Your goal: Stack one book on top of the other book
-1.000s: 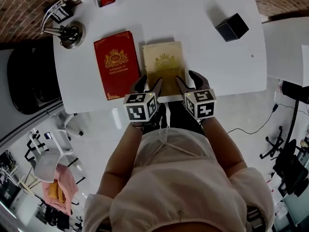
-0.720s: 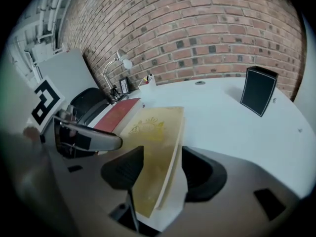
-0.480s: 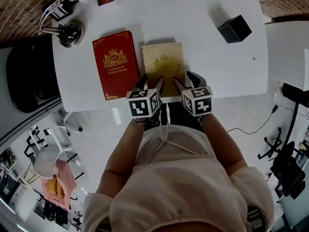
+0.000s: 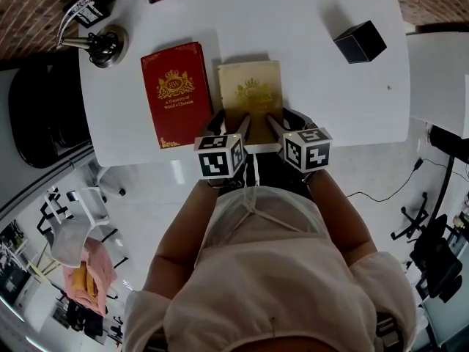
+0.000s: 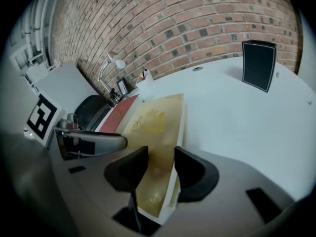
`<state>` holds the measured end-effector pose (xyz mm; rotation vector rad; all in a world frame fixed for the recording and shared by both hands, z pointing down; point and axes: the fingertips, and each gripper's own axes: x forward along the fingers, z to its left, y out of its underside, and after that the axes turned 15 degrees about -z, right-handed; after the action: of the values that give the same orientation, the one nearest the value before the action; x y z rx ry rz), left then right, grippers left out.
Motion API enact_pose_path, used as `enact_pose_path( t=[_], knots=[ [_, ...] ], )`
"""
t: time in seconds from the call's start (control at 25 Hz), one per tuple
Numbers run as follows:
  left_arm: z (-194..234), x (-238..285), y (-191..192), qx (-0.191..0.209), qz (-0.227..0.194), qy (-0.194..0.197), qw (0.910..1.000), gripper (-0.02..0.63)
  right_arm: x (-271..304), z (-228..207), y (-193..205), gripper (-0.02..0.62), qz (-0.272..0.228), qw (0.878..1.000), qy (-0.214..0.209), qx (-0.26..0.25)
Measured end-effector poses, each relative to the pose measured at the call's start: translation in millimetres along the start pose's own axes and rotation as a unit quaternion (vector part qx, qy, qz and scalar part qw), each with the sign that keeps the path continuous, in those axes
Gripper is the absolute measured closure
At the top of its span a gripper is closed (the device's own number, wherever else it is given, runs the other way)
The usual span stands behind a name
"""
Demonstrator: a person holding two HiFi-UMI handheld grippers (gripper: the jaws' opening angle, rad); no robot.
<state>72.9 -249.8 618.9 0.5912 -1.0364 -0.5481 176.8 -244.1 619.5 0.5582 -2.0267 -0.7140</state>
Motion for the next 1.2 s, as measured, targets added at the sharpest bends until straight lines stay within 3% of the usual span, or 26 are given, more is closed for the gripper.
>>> enact_pose_path(
  t=[0.24, 0.44, 0.84, 1.2],
  knots=[
    [-5.1, -0.3, -0.1, 0.007, -0.01, 0.01, 0.9999, 0.325, -1.7, -4.3, -2.9, 0.425, -0.003, 1.0, -0.001, 0.003],
    [-10.8, 2.6, -2.1, -0.025, -0.016, 0.013, 0.9995, 0.327, -5.3, -9.1, -6.9, 0.428, -0.004, 1.0, 0.0, 0.001],
    [-2.1, 11.2, 3.6, -0.034, 0.003, -0.032, 0.9989, 0.325, -2.2, -14.2, -0.3, 0.419, 0.005, 1.0, 0.002, -0.003],
    [-5.6, 15.4, 6.8, -0.054, 0.01, -0.014, 0.9984, 0.325, -6.5, -15.5, -4.7, 0.42, 0.006, 1.0, 0.009, -0.009]
  ],
)
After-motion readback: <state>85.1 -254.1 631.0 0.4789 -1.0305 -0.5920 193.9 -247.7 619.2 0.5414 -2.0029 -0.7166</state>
